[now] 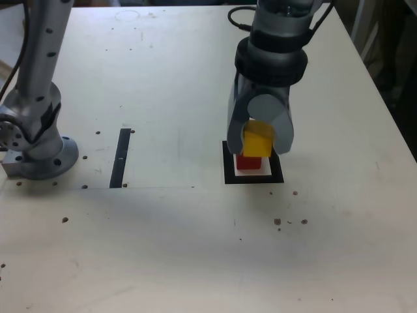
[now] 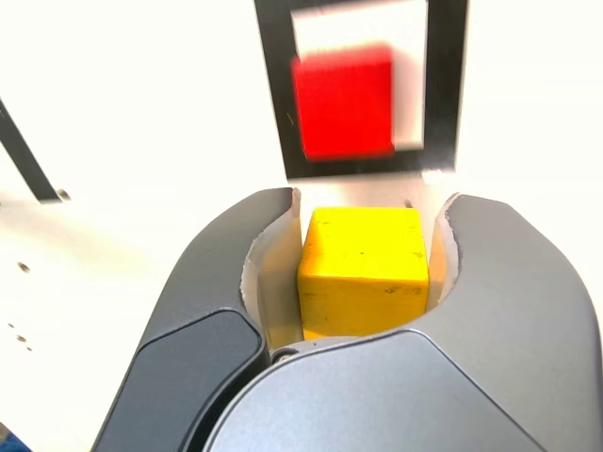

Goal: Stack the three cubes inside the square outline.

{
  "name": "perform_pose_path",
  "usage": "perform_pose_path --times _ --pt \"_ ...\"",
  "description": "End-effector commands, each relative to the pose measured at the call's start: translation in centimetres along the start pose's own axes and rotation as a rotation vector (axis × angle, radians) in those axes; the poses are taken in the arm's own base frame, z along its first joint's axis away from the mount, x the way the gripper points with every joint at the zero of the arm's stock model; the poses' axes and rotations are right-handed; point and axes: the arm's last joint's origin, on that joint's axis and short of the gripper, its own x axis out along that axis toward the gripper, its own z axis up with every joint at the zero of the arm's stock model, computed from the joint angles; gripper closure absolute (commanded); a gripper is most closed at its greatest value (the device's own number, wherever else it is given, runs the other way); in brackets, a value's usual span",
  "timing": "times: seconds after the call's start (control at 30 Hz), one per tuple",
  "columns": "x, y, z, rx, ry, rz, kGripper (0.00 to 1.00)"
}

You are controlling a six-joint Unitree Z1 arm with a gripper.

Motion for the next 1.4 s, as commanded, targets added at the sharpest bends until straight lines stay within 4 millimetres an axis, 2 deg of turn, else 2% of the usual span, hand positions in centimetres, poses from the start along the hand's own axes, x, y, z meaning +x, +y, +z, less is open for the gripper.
perform_pose_path --times 0.0,0.47,1.03,1.37 --pt "-0.1 0.7 -0.3 0.003 -0.001 0.011 0.78" --pt "2.2 3.0 -0.3 -0.019 0.038 0.021 0.78" --pt "3.1 3.2 0.0 -0.018 0.034 0.008 0.77" --pt "3.4 3.4 0.1 -0.014 0.031 0.007 0.72"
